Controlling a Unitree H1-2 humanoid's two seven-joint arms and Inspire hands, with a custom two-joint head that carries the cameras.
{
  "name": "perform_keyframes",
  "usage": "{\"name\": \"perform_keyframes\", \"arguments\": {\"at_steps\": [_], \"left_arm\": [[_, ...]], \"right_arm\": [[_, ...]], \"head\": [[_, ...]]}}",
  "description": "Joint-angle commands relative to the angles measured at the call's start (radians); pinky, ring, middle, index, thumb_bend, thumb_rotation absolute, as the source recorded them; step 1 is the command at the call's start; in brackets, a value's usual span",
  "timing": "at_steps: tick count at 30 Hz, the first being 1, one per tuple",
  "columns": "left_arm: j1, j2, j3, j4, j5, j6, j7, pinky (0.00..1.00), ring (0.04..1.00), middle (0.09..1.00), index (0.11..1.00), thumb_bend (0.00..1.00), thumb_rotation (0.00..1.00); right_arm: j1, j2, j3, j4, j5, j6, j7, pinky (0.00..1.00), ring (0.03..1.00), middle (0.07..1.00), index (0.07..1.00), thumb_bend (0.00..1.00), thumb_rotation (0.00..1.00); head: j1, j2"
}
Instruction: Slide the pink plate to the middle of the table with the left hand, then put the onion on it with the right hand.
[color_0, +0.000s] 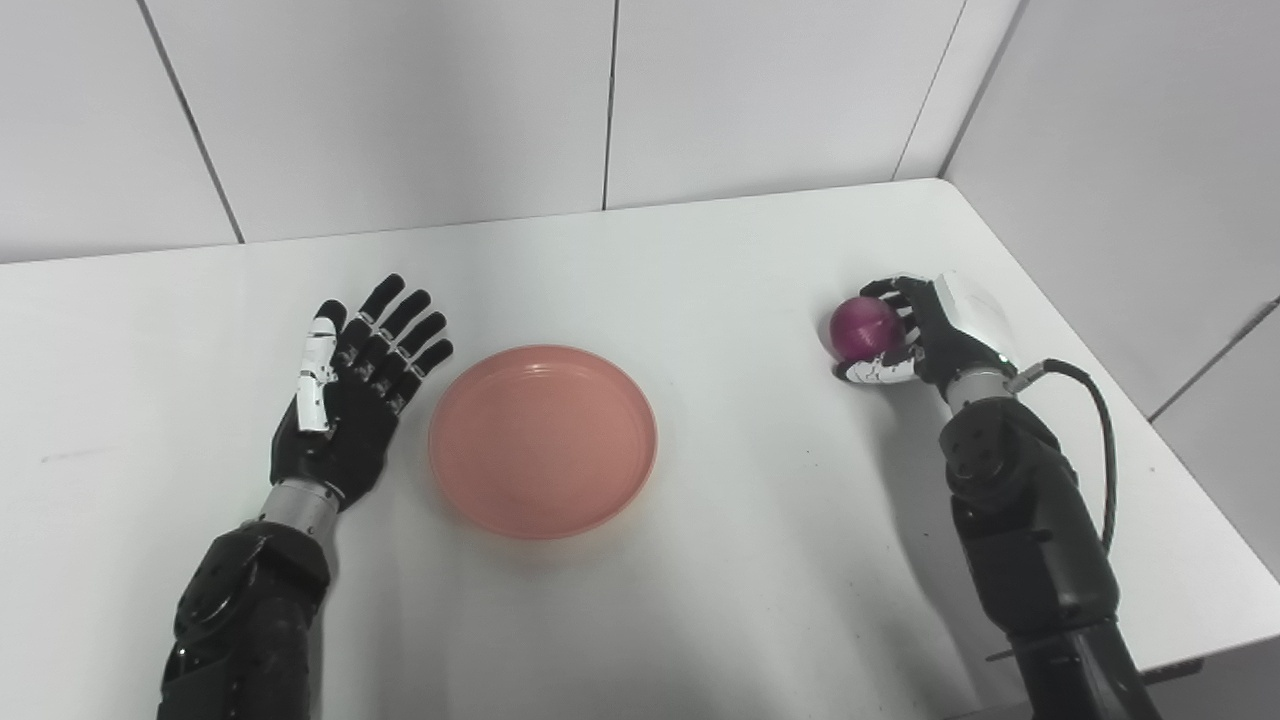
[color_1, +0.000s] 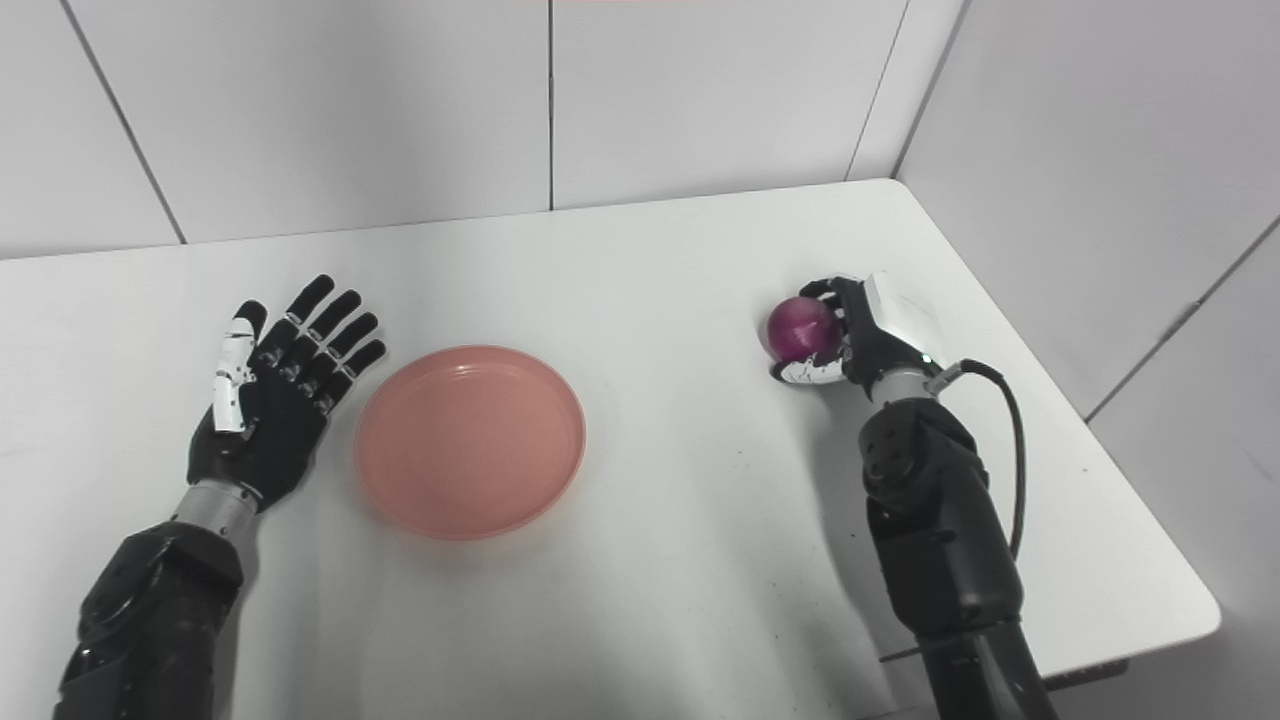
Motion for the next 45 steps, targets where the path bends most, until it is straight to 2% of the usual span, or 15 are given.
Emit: {"name": "perform_keyframes", "arguments": {"at_steps": [1, 5, 10, 17, 18, 19, 20, 22, 34, 45], "left_arm": [[0.027, 0.011, -0.001, 0.022, 0.018, 0.044, 0.027, 0.85, 0.873, 0.881, 0.875, 0.45, 1.0], [0.027, 0.01, -0.001, 0.021, 0.018, 0.045, 0.028, 0.85, 0.872, 0.88, 0.874, 0.45, 1.0], [0.024, 0.011, 0.001, 0.028, 0.015, 0.042, 0.023, 0.86, 0.879, 0.887, 0.88, 0.45, 1.0], [0.022, 0.011, 0.002, 0.033, 0.014, 0.04, 0.022, 0.86, 0.879, 0.888, 0.881, 0.45, 1.0], [0.022, 0.012, 0.002, 0.034, 0.013, 0.039, 0.02, 0.86, 0.88, 0.889, 0.884, 0.45, 1.0], [0.022, 0.013, 0.003, 0.034, 0.012, 0.039, 0.018, 0.86, 0.881, 0.89, 0.884, 0.45, 1.0], [0.021, 0.012, 0.004, 0.034, 0.011, 0.041, 0.019, 0.87, 0.882, 0.891, 0.885, 0.45, 1.0], [0.021, 0.012, 0.005, 0.033, 0.011, 0.041, 0.021, 0.87, 0.881, 0.89, 0.884, 0.45, 1.0], [0.02, 0.006, 0.006, 0.03, 0.016, 0.042, 0.031, 0.86, 0.88, 0.889, 0.88, 0.45, 1.0], [0.016, 0.002, 0.001, 0.029, 0.024, 0.042, 0.038, 0.85, 0.876, 0.888, 0.882, 0.44, 1.0]], "right_arm": [[-0.017, -0.011, -0.019, -0.024, -0.019, 0.002, 0.007, 0.51, 0.645, 0.708, 0.732, 0.89, 0.01], [-0.016, -0.01, -0.022, -0.019, -0.007, 0.002, -0.011, 0.52, 0.653, 0.712, 0.729, 0.87, 0.02], [-0.009, -0.024, 0.004, -0.007, 0.021, -0.01, -0.071, 0.5, 0.61, 0.666, 0.667, 0.82, 0.06], [-0.015, -0.02, 0.022, 0.044, 0.085, -0.049, -0.178, 0.4, 0.493, 0.559, 0.571, 0.72, 0.08], [-0.016, -0.02, 0.026, 0.051, 0.093, -0.058, -0.195, 0.37, 0.465, 0.535, 0.56, 0.7, 0.08], [-0.017, -0.019, 0.031, 0.057, 0.1, -0.065, -0.209, 0.35, 0.438, 0.512, 0.525, 0.61, 0.11], [-0.018, -0.02, 0.036, 0.063, 0.106, -0.07, -0.222, 0.33, 0.421, 0.499, 0.507, 0.56, 0.12], [-0.019, -0.023, 0.046, 0.071, 0.115, -0.075, -0.243, 0.3, 0.388, 0.471, 0.49, 0.52, 0.13], [-0.017, -0.021, 0.073, 0.046, 0.15, -0.091, -0.336, 0.35, 0.447, 0.51, 0.487, 0.51, 0.13], [-0.019, 0.007, 0.095, -0.096, 0.203, -0.112, -0.312, 0.39, 0.472, 0.519, 0.488, 0.51, 0.13]], "head": [[0.001, 0.002], [0.001, 0.002], [0.002, 0.002], [0.003, 0.003], [0.003, 0.003], [0.004, 0.003], [0.004, 0.003], [0.004, 0.003], [0.014, 0.002], [0.034, 0.001]]}}
